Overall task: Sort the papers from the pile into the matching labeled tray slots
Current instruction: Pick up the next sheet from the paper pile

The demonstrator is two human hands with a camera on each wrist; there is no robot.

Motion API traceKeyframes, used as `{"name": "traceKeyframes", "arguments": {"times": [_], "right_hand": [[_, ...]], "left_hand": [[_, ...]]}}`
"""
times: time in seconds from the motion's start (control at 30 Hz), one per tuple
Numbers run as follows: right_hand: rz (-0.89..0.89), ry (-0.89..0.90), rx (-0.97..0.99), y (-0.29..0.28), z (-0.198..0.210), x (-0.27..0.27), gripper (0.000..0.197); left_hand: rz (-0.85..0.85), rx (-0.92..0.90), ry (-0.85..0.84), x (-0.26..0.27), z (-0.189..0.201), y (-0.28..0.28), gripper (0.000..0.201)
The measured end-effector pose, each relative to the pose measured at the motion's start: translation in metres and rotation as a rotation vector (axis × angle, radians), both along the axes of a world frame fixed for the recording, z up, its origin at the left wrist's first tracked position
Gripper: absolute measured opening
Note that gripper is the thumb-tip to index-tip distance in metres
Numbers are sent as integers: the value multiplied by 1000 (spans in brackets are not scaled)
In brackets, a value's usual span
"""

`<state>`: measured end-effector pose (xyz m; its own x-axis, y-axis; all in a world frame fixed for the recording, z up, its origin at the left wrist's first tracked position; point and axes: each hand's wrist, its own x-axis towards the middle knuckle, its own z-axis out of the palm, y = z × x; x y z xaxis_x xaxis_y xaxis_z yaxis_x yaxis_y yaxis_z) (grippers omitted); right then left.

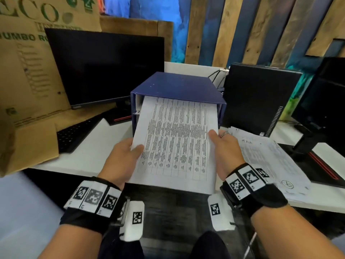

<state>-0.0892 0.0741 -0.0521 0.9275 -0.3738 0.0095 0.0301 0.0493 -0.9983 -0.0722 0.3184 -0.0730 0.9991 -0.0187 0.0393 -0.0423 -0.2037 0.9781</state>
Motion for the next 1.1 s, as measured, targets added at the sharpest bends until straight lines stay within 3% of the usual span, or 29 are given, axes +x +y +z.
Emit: {"name": "traceKeyframes", "arguments": {"times": [0.2, 0.33, 0.4, 0.47, 0.63, 0.73, 0.8, 0.9, 0.97, 1.03, 1.1], "right_hand": [[167, 170, -32, -4, 0, -27, 18], [127, 111, 24, -7, 2, -18, 22], [39, 81, 59, -3, 17, -2, 18], [-22, 34, 71, 2, 33, 15, 8], [-52, -65, 242, 13, 54, 46, 4], [-36, -91, 300, 15, 51, 42, 18], [-31, -96, 251, 12, 46, 35, 30], [-48, -102, -46, 6, 37, 29, 47], [-96, -132, -490, 2, 35, 29, 36], [-119, -145, -958, 2, 31, 31, 32], [-97, -135, -1292, 5, 29, 34, 36]], "left_hand": [[116, 76, -121, 28, 36, -9, 22], [150, 90, -75, 50, 60, -20, 23], [180, -8, 3, 57, 67, -21, 20], [167, -226, 110, 58, 69, -22, 20], [240, -424, 25, 66, 68, -39, 17], [221, -517, -10, 81, 69, -48, 10], [273, -553, -24, 88, 66, -52, 17], [362, -492, -94, 75, 64, -59, 20], [420, -310, -255, 65, 60, -63, 22], [461, 198, -521, 56, 57, -65, 19], [373, 692, -664, 50, 54, -73, 24]]}}
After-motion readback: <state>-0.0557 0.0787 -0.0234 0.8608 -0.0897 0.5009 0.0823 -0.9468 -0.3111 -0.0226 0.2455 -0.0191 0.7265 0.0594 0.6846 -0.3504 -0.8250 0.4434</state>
